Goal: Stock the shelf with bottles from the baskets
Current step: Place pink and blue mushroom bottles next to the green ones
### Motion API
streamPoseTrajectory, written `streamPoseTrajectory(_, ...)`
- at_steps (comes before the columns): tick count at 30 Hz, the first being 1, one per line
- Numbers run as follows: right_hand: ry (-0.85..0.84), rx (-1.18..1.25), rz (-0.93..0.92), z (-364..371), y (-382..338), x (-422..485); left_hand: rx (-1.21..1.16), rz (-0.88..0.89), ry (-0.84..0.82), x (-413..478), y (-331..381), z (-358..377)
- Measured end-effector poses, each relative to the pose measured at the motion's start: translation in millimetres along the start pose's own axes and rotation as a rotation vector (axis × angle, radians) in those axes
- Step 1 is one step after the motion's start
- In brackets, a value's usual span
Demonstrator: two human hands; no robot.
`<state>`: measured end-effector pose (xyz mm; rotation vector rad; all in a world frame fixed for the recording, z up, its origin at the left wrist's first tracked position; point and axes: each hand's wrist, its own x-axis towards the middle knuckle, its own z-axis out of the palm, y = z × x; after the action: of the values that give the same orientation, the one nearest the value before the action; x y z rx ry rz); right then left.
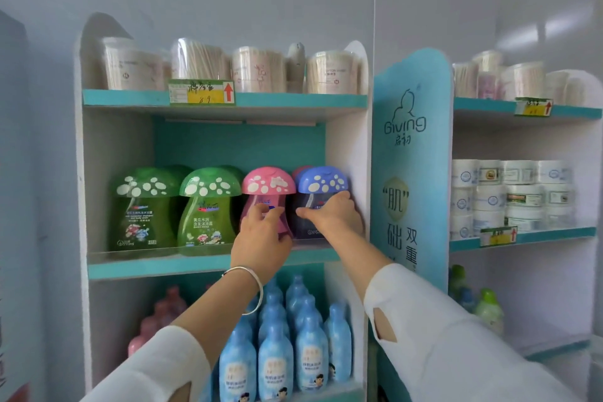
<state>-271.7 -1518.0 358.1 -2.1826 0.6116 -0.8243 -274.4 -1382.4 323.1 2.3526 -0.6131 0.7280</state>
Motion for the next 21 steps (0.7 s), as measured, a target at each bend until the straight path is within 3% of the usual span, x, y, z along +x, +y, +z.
streamPoseTrajectory(13,0.098,-0.17,-0.082,3,7,-11,0.078,-0.026,0.015,-8,-7,-3)
streamPoseTrajectory(17,0.128,-0.102,-0.133,-3,11,-18,0.07,-0.059,-0.018,-10,-8,-10)
streamPoseTrajectory(21,0.292,-0.172,-0.339,0,12,-36,0.077,-0.078,-0.045,-10,-6,-14)
